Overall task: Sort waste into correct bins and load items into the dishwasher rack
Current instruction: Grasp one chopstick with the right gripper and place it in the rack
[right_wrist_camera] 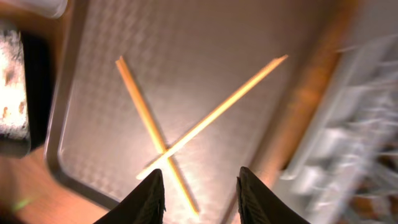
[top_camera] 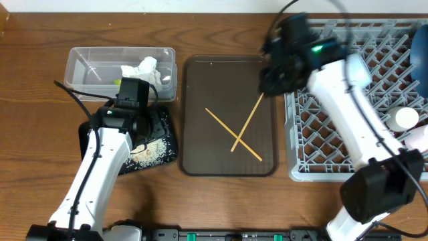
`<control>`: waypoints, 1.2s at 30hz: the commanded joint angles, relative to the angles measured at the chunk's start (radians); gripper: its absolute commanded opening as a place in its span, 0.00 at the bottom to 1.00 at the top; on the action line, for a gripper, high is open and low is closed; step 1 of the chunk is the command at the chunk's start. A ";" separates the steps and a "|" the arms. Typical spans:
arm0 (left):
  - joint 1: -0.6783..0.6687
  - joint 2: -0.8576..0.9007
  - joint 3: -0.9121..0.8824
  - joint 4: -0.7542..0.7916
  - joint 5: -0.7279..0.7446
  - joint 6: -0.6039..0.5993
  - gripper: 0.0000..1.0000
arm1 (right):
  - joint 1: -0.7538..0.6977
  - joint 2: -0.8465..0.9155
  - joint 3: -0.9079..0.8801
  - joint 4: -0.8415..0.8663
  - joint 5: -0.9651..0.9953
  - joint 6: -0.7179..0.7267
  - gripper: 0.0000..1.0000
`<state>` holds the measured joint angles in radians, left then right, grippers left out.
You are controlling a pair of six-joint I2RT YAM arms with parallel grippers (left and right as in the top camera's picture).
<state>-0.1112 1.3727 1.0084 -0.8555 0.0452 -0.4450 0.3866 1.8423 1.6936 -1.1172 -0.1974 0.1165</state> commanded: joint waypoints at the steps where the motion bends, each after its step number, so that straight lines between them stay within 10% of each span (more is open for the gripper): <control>1: 0.003 -0.001 0.008 -0.004 -0.013 0.005 0.74 | 0.065 0.011 -0.095 0.042 0.019 0.166 0.37; 9: 0.003 -0.001 0.008 -0.011 -0.013 0.005 0.74 | 0.180 0.011 -0.352 0.273 0.190 0.468 0.39; 31: 0.003 -0.001 0.008 -0.017 -0.013 0.005 0.74 | 0.211 0.090 -0.523 0.553 0.271 0.632 0.40; 36: 0.003 -0.001 0.008 -0.018 -0.013 0.005 0.74 | 0.211 0.112 -0.523 0.548 0.271 0.631 0.24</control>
<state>-0.1112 1.3727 1.0084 -0.8680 0.0452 -0.4450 0.5869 1.9202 1.1770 -0.5640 0.0673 0.7300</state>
